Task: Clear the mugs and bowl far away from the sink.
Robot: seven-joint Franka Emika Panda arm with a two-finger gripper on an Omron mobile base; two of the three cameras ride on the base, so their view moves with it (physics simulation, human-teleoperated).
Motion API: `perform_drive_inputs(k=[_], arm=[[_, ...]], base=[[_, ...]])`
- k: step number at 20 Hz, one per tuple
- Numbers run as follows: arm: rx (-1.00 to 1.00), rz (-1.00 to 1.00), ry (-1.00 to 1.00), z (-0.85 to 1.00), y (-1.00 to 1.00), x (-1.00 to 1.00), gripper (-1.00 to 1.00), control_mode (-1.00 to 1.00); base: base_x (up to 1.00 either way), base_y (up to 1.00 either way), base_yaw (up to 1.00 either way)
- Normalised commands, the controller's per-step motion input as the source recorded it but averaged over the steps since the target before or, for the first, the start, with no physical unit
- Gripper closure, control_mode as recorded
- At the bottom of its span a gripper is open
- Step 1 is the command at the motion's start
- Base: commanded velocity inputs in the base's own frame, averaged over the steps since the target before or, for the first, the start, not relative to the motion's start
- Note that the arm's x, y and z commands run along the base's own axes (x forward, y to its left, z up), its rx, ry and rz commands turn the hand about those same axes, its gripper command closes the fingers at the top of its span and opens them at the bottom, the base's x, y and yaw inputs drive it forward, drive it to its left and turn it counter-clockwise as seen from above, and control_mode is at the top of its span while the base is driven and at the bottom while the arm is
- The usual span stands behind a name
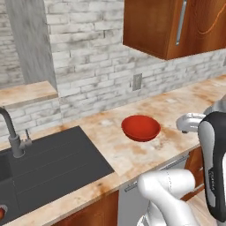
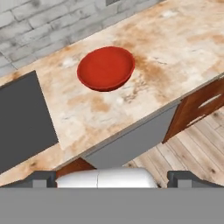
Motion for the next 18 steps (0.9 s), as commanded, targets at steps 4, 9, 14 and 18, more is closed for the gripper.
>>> perform_drive_inputs(k=[4,9,14,18], arm=[[0.14,-0.10,0.12,-0.15,-0.51,0.48,-1.00,-1.00],[0.13,0.03,0.06,-0.12,-0.48,0.48,-1.00,-1.00],[0.04,0.06,0.00,-0.24,-0.26,0.53,-1.00,-1.00],[0.00,0.02,0.00,-0.47,-0.02,0.52,-1.00,-1.00]], base=[[0.00,0.00,0.00],[0.00,0.00,0.00],[0.00,0.00,0.00],[0.00,0.00,0.00]])
